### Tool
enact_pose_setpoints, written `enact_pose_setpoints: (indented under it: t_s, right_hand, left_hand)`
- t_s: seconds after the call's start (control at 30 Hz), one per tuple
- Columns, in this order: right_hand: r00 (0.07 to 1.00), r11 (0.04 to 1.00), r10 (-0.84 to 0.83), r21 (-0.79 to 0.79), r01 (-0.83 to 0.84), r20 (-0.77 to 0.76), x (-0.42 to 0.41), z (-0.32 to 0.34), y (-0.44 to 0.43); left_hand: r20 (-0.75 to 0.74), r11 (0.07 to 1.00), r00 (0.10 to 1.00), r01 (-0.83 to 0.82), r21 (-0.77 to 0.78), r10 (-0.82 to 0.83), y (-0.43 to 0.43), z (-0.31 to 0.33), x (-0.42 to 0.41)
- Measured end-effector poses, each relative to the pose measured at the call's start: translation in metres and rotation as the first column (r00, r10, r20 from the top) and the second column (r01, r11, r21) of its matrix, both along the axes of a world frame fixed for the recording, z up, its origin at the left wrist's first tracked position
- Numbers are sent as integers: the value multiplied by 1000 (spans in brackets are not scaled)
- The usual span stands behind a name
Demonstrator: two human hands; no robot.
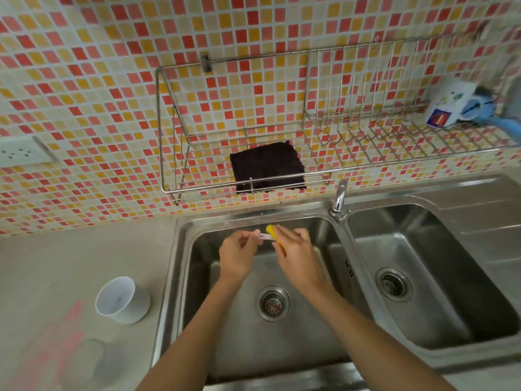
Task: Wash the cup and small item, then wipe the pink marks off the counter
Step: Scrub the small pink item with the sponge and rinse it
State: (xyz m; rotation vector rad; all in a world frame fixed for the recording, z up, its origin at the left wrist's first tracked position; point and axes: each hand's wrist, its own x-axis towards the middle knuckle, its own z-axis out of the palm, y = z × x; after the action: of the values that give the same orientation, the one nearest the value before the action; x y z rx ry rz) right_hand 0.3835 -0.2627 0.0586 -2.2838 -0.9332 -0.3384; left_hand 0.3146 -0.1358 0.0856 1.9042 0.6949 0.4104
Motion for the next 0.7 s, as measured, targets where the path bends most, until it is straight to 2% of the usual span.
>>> enact_pose_setpoints:
  t_s: [0.17, 0.3, 0.43, 0.5, 0.6, 0.7]
  right_hand:
    - [998, 997, 53, 55, -51, -37, -16, -11, 8]
    - [998, 1000, -8, -20, 7, -66, 1, -19, -4]
    - [1000, 993, 12, -117, -10, 16, 11, -13, -7]
    - [998, 981, 52, -189, -47, 21, 19, -7, -7]
    - [982, 938, 187, -296, -182, -14, 31, -1, -9]
    - [956, 898, 285, -331, -290, -66, 40, 7, -12]
  left_hand:
    - [0, 988, 999, -37, -149, 37, -4, -10, 7]
    - [-3, 980, 999, -53, -194, 53, -6, -18, 9]
    - [-16, 978, 1000, -26, -206, 23, -3, -18, 13]
    - [-43, 990, 999, 13, -143, -19, -2, -16, 10]
    - [-5, 986, 989, 151, 65, -151, 4, -12, 2]
    - [-29, 886, 933, 351, 303, -360, 14, -13, -2]
